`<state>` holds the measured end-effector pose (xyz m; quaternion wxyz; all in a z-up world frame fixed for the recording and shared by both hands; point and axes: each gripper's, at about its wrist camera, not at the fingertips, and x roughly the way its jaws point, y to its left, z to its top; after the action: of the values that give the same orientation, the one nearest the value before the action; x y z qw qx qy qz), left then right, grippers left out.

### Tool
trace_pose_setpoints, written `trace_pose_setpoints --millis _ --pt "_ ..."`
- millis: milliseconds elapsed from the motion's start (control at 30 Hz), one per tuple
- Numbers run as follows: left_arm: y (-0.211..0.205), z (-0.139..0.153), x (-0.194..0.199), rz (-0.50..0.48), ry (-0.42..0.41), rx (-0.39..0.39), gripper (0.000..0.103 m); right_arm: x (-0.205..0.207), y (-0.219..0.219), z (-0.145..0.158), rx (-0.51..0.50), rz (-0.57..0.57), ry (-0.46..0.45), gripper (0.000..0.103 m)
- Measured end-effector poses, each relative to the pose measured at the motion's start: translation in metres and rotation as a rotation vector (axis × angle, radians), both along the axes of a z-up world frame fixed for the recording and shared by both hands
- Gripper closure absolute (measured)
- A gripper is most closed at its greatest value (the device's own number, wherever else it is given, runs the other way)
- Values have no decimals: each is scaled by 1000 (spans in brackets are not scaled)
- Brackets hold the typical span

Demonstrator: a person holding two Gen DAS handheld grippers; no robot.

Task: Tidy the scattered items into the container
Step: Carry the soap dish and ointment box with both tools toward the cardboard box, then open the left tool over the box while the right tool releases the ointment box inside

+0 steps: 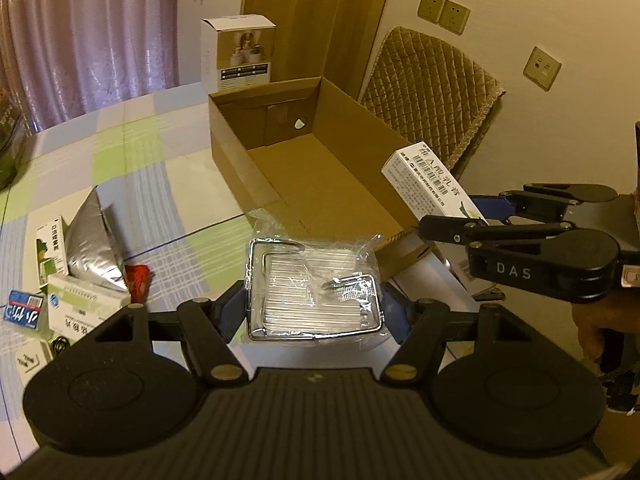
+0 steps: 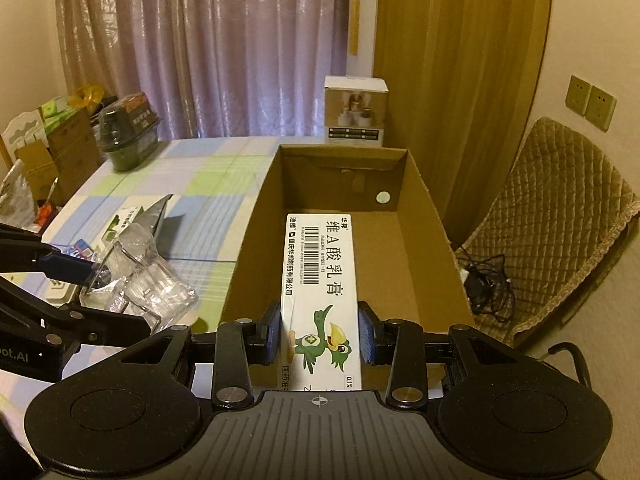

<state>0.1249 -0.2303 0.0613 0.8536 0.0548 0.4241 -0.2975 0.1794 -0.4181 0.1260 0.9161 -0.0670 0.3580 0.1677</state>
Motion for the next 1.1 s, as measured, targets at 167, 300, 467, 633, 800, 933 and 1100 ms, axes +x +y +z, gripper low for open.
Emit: trace_pose_setpoints --millis 167,300,467,633,800,933,1100 --pt "-7 -1 8 -12 -1 0 38 7 -3 -2 2 -5 3 62" --pt "-12 1 15 -19 -2 -9 38 16 -9 -1 5 -21 3 62" --pt "-24 8 29 -29 -11 -29 38 34 -21 2 -3 -44 -8 62" --pt "-46 11 51 -38 -9 -66 38 57 -36 2 5 -73 -3 62" --pt "-65 3 72 -26 16 -101 38 78 -44 -1 17 -80 5 62" --pt "-79 -6 87 -21 23 -89 38 88 -48 -8 21 -87 15 62" --pt "-88 -19 100 -20 37 -83 38 96 -52 -16 27 -93 26 62"
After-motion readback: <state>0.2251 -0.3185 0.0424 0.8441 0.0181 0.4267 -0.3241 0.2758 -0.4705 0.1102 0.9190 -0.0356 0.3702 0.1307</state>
